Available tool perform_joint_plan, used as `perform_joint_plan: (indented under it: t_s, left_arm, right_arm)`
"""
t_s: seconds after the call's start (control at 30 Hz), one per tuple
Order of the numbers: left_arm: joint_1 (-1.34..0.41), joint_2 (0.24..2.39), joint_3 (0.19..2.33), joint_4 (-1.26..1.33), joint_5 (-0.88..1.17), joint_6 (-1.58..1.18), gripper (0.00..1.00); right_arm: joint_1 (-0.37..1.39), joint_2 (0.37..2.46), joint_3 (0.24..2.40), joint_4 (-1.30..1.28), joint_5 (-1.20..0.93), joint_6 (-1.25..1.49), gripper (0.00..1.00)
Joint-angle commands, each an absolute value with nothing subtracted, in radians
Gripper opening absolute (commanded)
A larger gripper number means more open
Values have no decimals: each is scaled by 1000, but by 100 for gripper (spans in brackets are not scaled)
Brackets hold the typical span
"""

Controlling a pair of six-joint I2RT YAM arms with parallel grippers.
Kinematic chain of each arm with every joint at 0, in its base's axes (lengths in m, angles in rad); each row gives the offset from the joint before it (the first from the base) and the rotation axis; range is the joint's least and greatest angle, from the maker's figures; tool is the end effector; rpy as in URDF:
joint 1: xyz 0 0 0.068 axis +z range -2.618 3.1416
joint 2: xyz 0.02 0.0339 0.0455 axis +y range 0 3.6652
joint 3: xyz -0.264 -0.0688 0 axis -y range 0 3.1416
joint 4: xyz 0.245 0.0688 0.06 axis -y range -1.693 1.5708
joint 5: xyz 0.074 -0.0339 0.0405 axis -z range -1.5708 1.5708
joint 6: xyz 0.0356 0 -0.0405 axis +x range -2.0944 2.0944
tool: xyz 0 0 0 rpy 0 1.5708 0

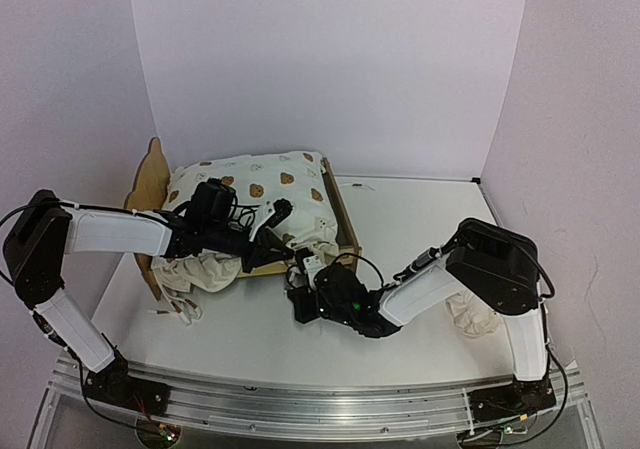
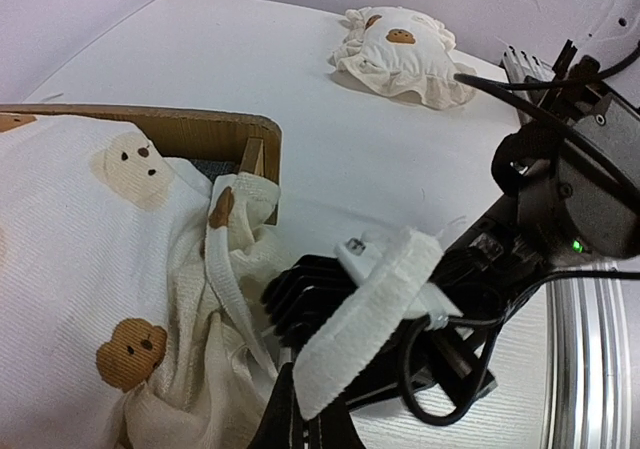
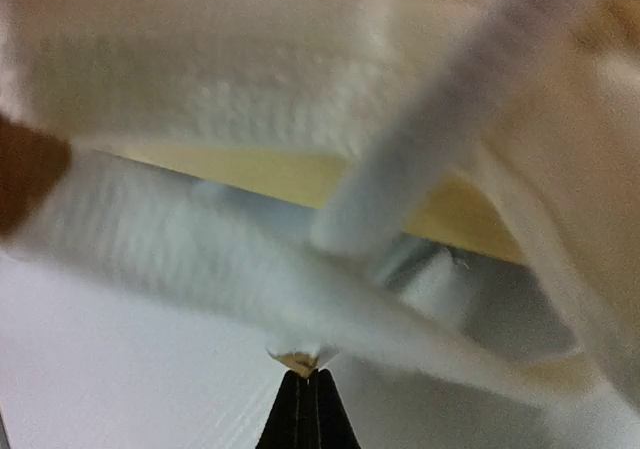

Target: Set up the pet bed

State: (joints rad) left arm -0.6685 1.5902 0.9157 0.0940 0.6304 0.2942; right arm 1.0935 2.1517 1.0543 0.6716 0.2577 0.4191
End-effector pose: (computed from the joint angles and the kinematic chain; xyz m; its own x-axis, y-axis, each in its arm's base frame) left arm 0.2537 -0.2271 0.2150 -0.1546 0.4206 -0.8940 0.9742 0.2157 -0.0669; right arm 0.2050 0.3766 0.0987 -0.4795 -0.0705 -0.8747 -0.6100 0.7434 0.2744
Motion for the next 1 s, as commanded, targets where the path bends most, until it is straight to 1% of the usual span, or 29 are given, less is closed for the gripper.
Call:
perform_joint_plan:
  t_s: [0.0, 0.2, 0.3, 0.33, 0.37, 0.43, 0.57, 0.63, 0.73, 0.83, 0.97]
  left_arm:
    - [-667, 1549, 883, 107, 660, 347, 0]
    - [-670, 1557, 810, 192, 691, 355, 0]
    - [-674, 1570, 780, 254, 696, 342, 0]
    - [-673, 1576, 783, 268, 697, 326, 0]
    - [-673, 1583, 793, 278, 700, 299, 0]
    - [-673, 1586, 812, 290, 697, 262, 0]
    - [-671, 1583, 878, 255, 675, 269, 0]
    - [-670, 1583, 888, 230, 663, 299, 0]
    - [-670, 1583, 876, 228, 656, 309, 0]
    - [-670, 1586, 883, 232, 664, 286, 0]
    - [-670, 1592, 895, 234, 670, 282, 0]
  right_arm:
    - [1088, 1966, 945, 640, 159, 422, 0]
    - [1078, 1755, 971, 172, -131, 443, 0]
    - [1074, 1706, 1007, -35, -185, 421, 0]
    - [1075, 1701, 1011, -62, -183, 413, 0]
    - [1074, 1702, 1005, -65, -164, 403, 2]
    - [1074, 1721, 1000, -35, -93, 396, 8]
    - [1074, 1822, 1053, 138, -7, 363, 25]
    - [1074, 1873, 1084, 219, 36, 360, 35]
    - [1072, 1947, 1110, 319, 117, 382, 44]
    - [1071, 2013, 1120, 395, 187, 399, 51]
    - [1071, 2090, 1147, 486, 226, 416, 53]
